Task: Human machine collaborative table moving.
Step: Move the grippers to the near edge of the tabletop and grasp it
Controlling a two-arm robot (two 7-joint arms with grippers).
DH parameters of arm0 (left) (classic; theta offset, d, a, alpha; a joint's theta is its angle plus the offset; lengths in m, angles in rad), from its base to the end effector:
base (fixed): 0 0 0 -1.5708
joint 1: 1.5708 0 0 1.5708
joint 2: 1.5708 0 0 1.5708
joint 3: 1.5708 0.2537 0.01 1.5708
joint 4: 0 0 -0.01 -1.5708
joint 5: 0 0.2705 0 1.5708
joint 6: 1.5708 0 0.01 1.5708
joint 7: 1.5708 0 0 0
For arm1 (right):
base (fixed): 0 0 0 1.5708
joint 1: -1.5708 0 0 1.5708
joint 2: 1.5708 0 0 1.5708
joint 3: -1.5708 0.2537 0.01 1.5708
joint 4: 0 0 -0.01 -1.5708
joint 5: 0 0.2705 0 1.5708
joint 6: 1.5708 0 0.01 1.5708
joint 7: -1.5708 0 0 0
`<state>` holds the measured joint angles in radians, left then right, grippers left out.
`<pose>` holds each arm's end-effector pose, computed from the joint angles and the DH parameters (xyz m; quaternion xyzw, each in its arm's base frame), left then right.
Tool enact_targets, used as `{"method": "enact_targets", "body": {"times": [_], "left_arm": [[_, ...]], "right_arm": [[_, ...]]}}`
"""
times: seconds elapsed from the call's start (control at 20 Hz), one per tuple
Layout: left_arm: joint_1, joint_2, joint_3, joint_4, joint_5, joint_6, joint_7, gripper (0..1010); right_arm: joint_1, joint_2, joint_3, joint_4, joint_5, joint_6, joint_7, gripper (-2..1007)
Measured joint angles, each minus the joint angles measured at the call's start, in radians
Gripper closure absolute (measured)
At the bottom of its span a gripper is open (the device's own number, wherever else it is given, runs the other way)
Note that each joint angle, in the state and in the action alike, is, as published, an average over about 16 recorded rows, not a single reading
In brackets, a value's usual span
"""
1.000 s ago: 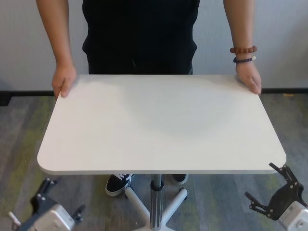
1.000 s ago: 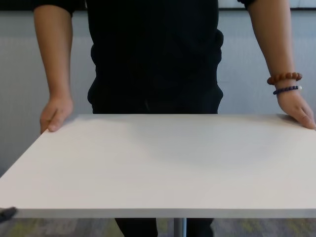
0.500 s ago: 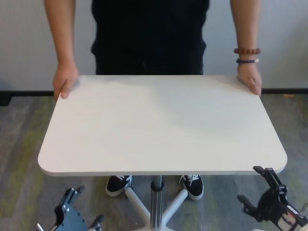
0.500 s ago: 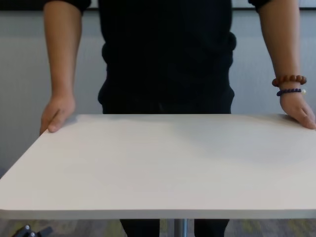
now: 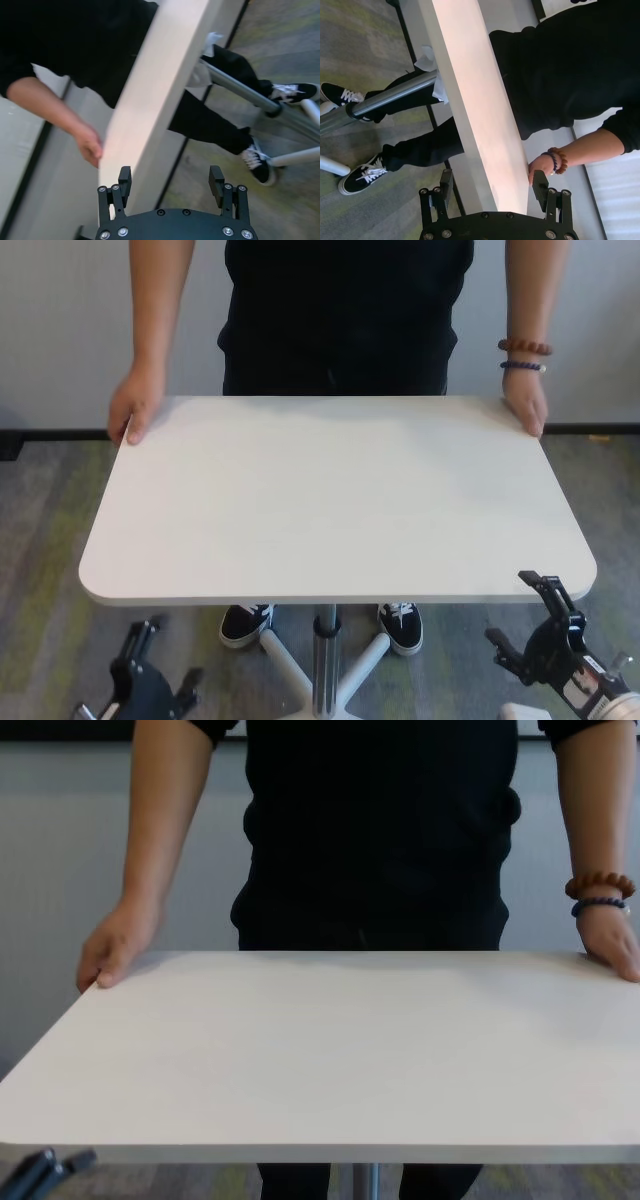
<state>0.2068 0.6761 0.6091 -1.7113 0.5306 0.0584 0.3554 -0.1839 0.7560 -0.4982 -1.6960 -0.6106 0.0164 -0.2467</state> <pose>0.1751 0.0118 -0.3215 0.3344 -0.3749 0.4575 0.7337 0.2023 -0.0563 -0.3034 -0.3804 -0.4334 -0.4158 0.7032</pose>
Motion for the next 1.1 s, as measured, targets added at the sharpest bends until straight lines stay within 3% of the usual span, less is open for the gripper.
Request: {"method": "enact_targets", "body": {"times": [0.35, 0.6, 0.9, 1.1], "left_arm": [[-0.014, -0.022, 0.010, 0.023, 0.137, 0.018, 0.080, 7], [-0.036, -0.046, 0.019, 0.064, 0.214, 0.031, 0.102, 7], [-0.074, -0.090, 0.028, 0.144, 0.273, 0.059, 0.090, 7], [-0.097, -0.121, 0.027, 0.199, 0.291, 0.076, 0.081, 7]], "right_arm": [[0.016, -0.035, 0.009, 0.017, 0.003, 0.000, 0.019, 5], [0.024, -0.055, 0.016, 0.028, 0.005, -0.003, 0.036, 5], [0.031, -0.077, 0.026, 0.037, 0.004, -0.005, 0.050, 5], [0.034, -0.089, 0.031, 0.043, -0.002, -0.007, 0.055, 5]]}}
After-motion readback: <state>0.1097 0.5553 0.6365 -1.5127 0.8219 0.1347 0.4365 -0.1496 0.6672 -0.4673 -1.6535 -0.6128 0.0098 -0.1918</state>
